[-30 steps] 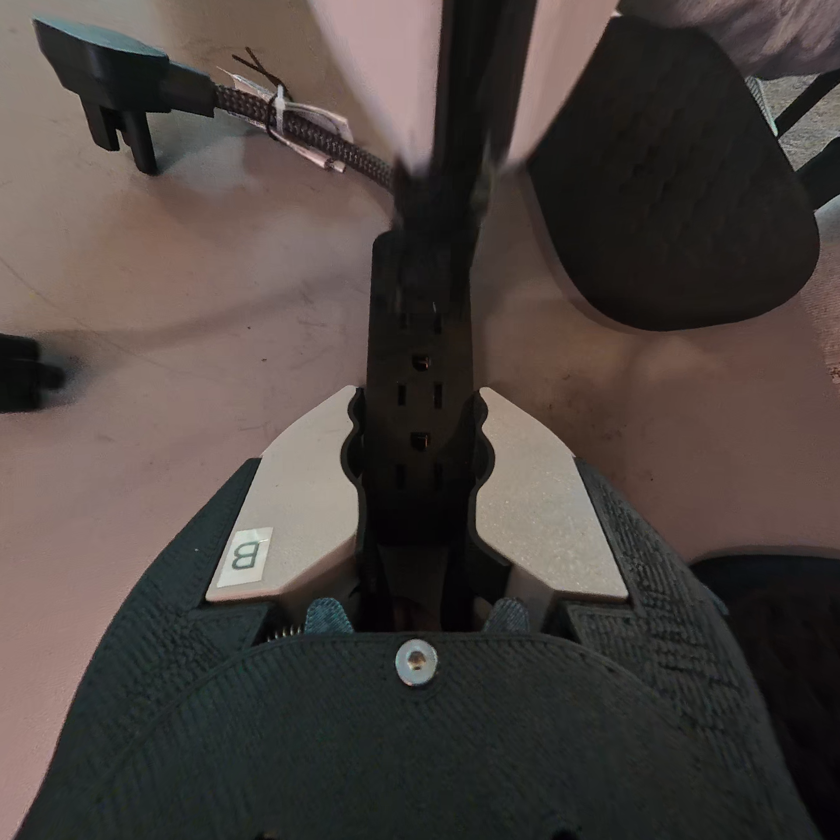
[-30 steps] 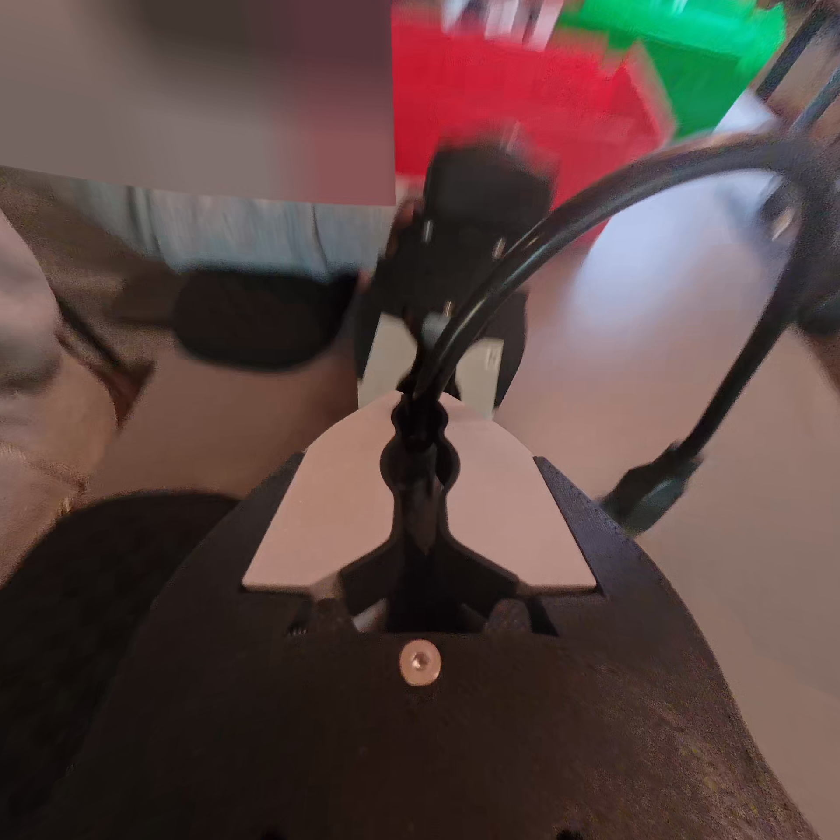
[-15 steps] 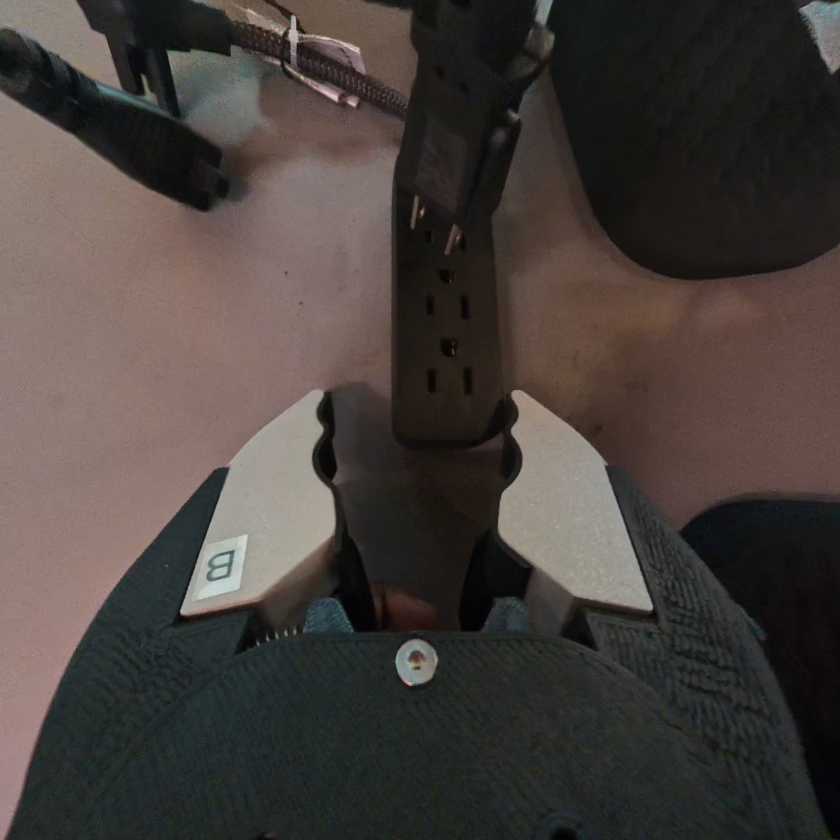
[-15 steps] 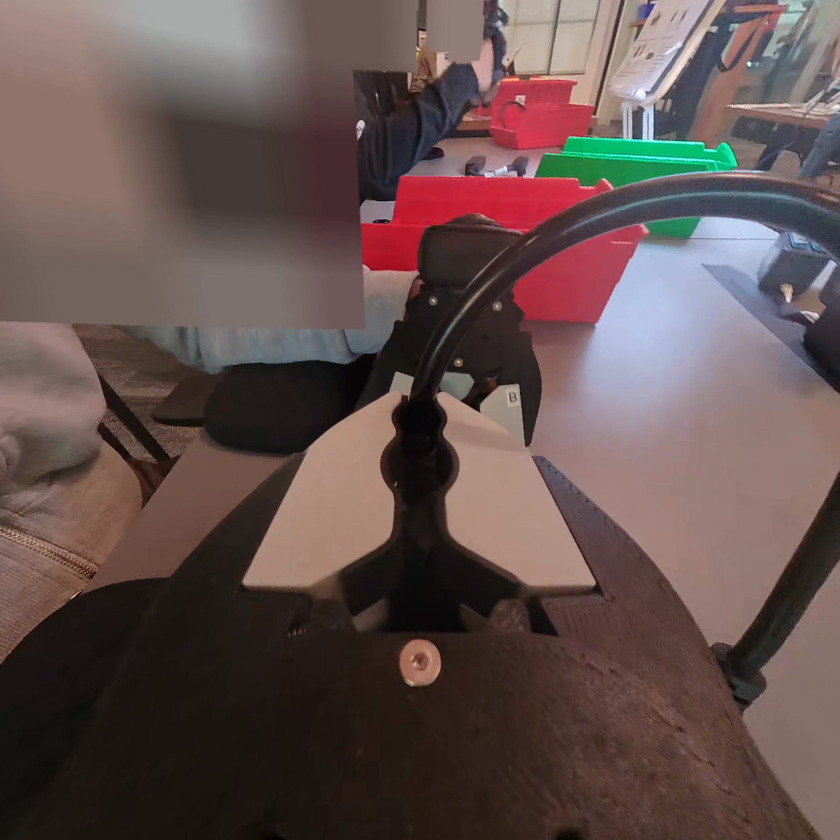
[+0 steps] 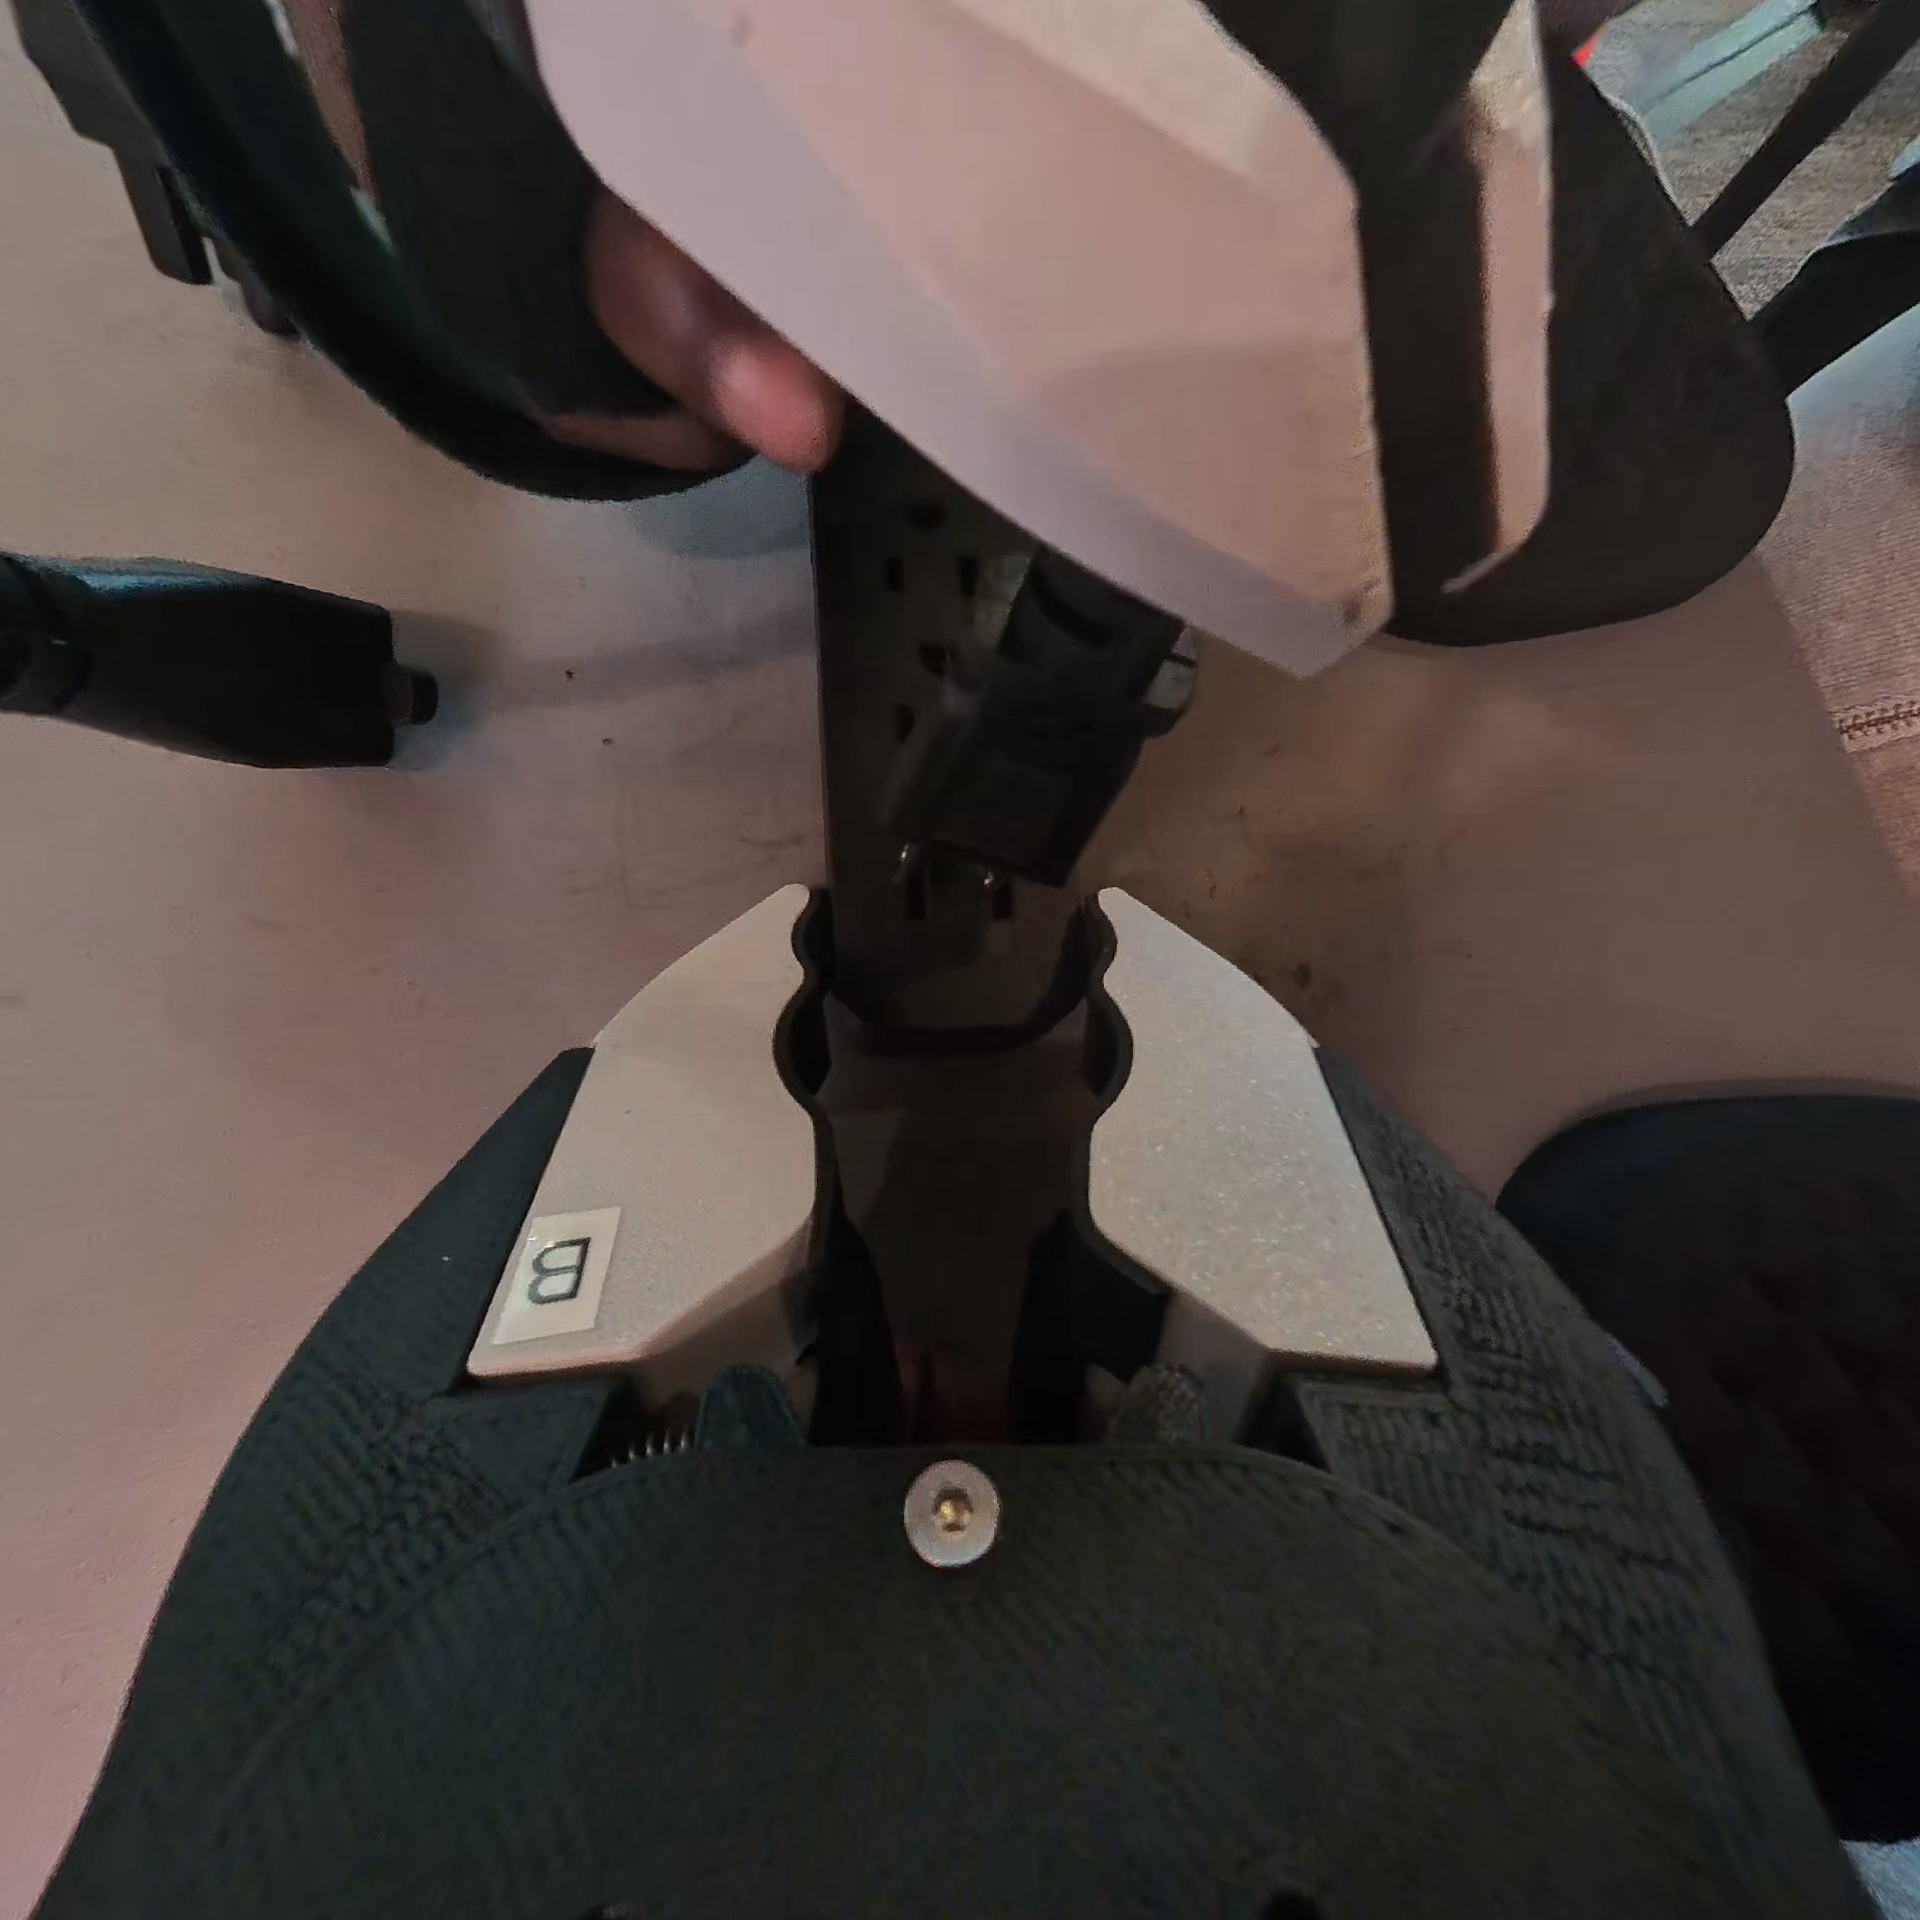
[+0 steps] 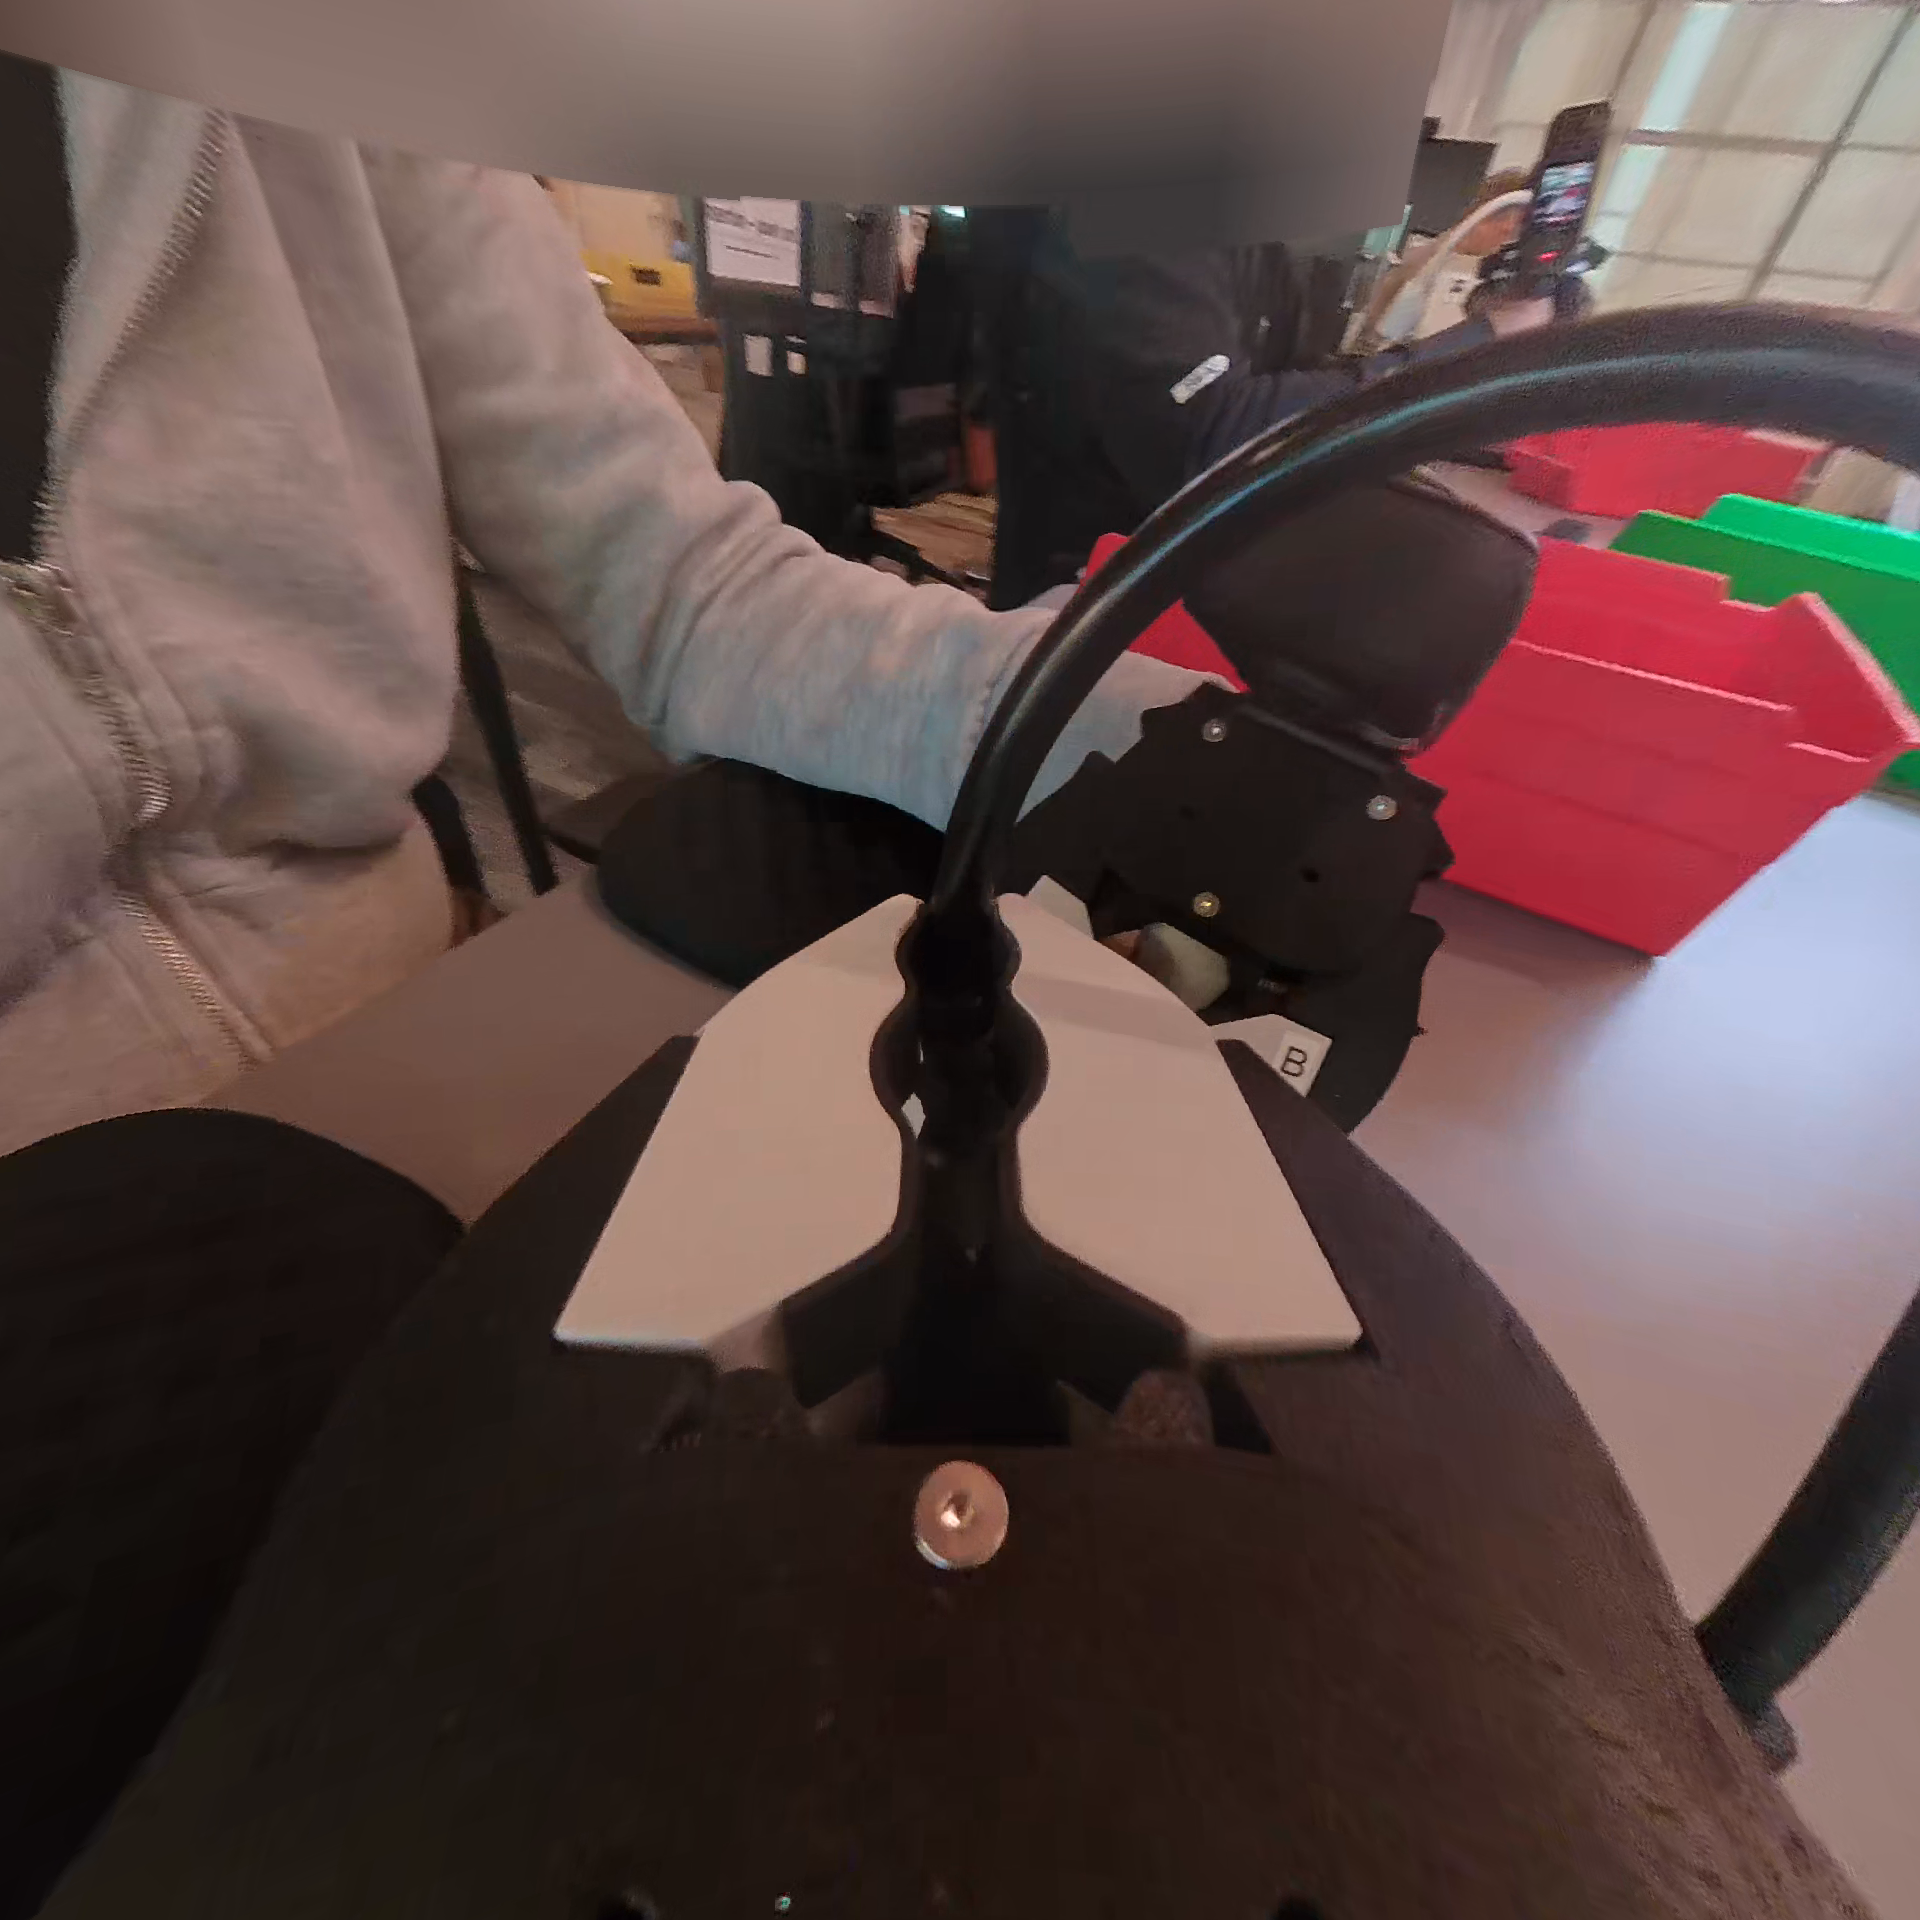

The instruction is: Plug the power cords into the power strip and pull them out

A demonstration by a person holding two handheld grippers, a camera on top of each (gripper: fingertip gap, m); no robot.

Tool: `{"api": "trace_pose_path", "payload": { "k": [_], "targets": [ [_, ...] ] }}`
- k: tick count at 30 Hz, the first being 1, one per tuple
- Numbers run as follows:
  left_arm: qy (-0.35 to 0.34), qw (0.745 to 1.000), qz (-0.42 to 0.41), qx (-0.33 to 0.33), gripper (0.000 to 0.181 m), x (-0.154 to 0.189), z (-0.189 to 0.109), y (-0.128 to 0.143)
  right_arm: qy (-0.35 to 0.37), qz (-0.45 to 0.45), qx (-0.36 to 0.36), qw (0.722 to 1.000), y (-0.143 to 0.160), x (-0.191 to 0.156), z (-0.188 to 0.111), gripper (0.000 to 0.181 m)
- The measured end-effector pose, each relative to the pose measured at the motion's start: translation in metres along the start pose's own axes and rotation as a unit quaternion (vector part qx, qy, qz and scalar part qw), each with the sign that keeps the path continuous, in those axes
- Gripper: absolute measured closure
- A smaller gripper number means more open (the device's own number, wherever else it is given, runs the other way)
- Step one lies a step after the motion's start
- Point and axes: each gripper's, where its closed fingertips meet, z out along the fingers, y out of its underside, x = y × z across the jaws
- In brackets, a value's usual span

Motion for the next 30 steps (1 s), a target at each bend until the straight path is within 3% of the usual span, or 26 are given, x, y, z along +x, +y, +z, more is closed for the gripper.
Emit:
{"api": "trace_pose_path", "payload": {
  "k": [7, 14, 18, 24, 27, 28, 30],
  "targets": [
    [0.007, 1.0, 0.007, -0.002, 0.134, 0.003, 0.0, 0.001, -0.073, 0.059, -0.031, 0.995, 0.004, 0.0, -0.005, 0.171],
    [0.007, 1.0, 0.005, -0.001, 0.134, 0.002, 0.0, 0.0, -0.088, 0.103, -0.054, 0.989, 0.005, 0.002, 0.007, 0.171],
    [0.006, 1.0, 0.007, -0.001, 0.134, 0.002, 0.0, 0.0, -0.085, 0.115, -0.1, 0.985, 0.009, 0.002, -0.004, 0.17],
    [0.003, 1.0, 0.007, -0.001, 0.134, 0.002, 0.001, 0.0, -0.004, 0.132, -0.186, 0.974, 0.012, 0.002, -0.005, 0.171],
    [0.002, 1.0, 0.007, -0.001, 0.134, 0.002, 0.001, 0.0, 0.035, 0.115, -0.231, 0.965, 0.016, 0.004, -0.005, 0.163],
    [0.002, 1.0, 0.006, -0.001, 0.134, 0.002, 0.001, 0.0, 0.047, 0.118, -0.252, 0.959, 0.02, 0.004, -0.006, 0.155],
    [0.002, 1.0, 0.007, -0.001, 0.134, 0.002, 0.001, 0.0, 0.098, 0.116, -0.37, 0.917, 0.055, 0.011, -0.022, 0.138]
  ]
}}
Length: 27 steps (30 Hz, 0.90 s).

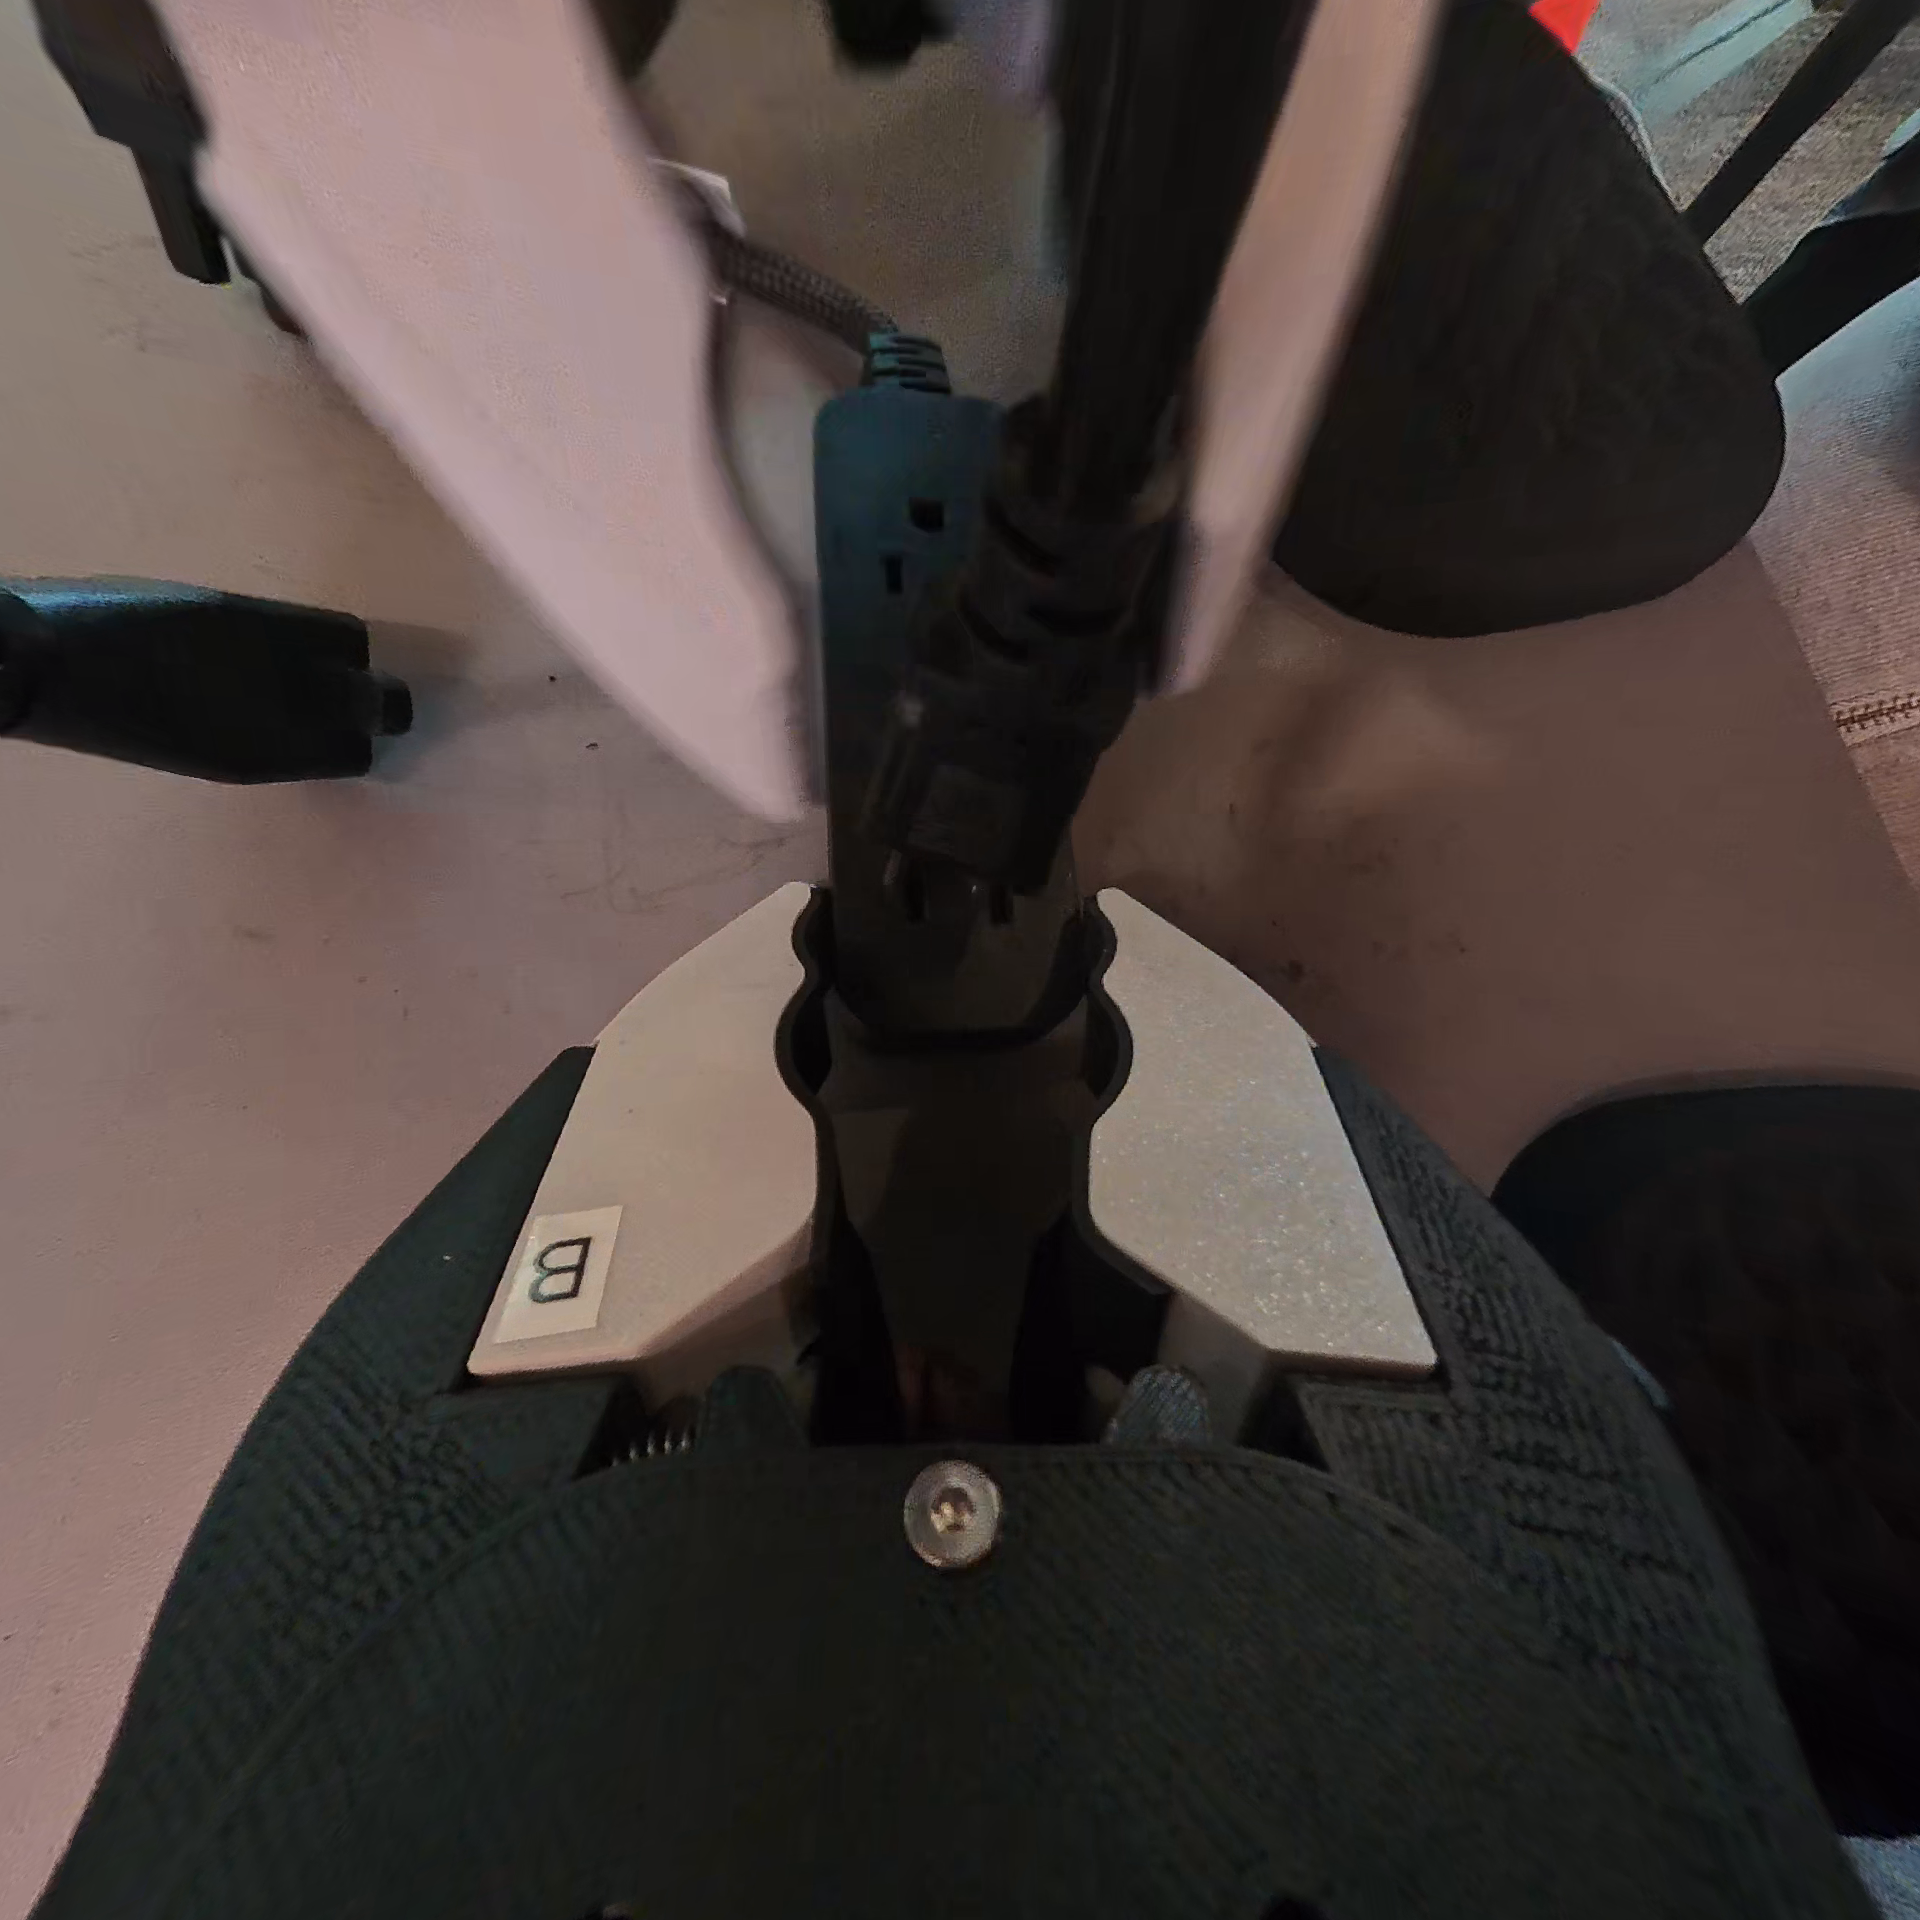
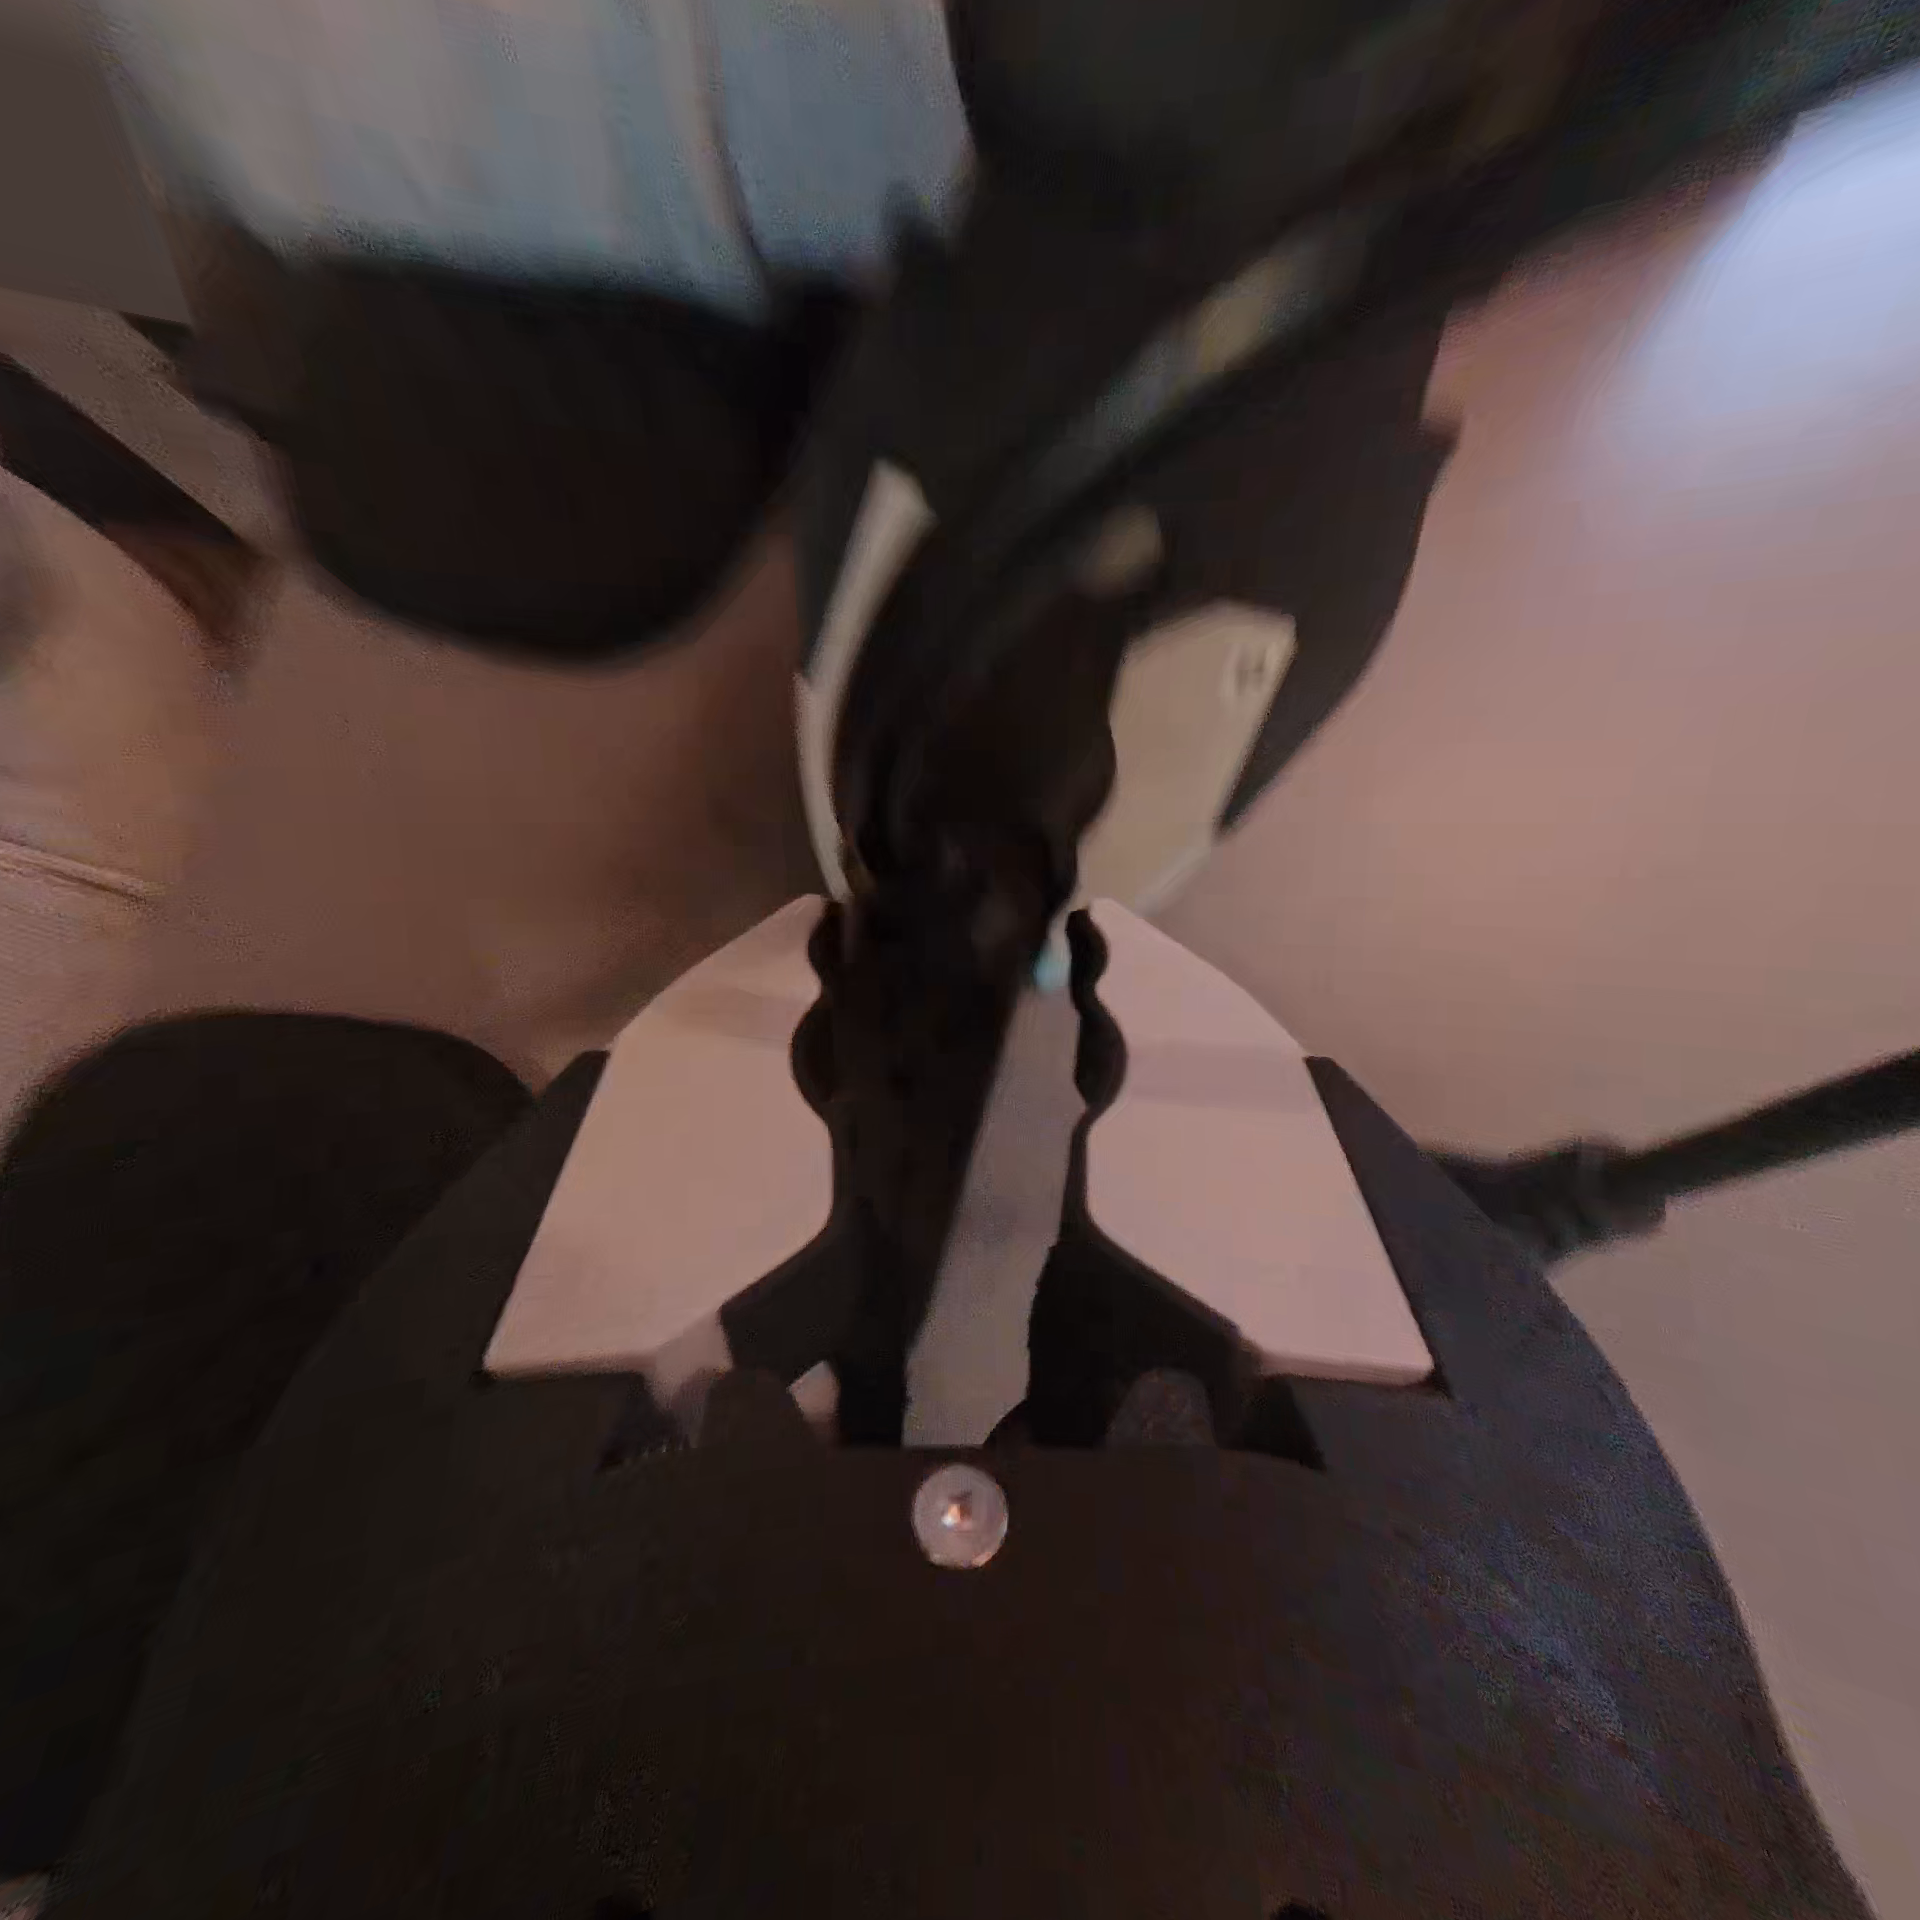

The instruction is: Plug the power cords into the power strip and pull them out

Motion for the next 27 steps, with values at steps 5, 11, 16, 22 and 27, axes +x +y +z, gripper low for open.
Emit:
{"api": "trace_pose_path", "payload": {
  "k": [5, 11, 16, 22, 27],
  "targets": [
    [0.0, 1.0, -0.002, 0.0, 0.134, 0.0, 0.0, 0.0, -0.019, 0.048, -0.027, 0.998, 0.008, -0.005, 0.016, 0.143],
    [0.0, 1.0, -0.001, 0.0, 0.134, 0.0, 0.0, 0.0, 0.023, 0.081, -0.003, 0.996, -0.009, -0.003, 0.003, 0.128],
    [0.0, 1.0, -0.001, 0.001, 0.134, 0.0, 0.0, 0.0, 0.082, 0.095, 0.003, 0.992, -0.015, 0.001, 0.005, 0.154],
    [-0.001, 1.0, -0.001, 0.0, 0.134, 0.0, 0.0, 0.0, 0.016, -0.054, 0.066, 0.996, -0.009, -0.007, 0.004, 0.154],
    [0.012, 1.0, -0.017, 0.004, 0.135, 0.001, -0.004, 0.002, -0.047, -0.073, 0.1, 0.991, -0.01, -0.006, 0.009, 0.154]
  ]
}}
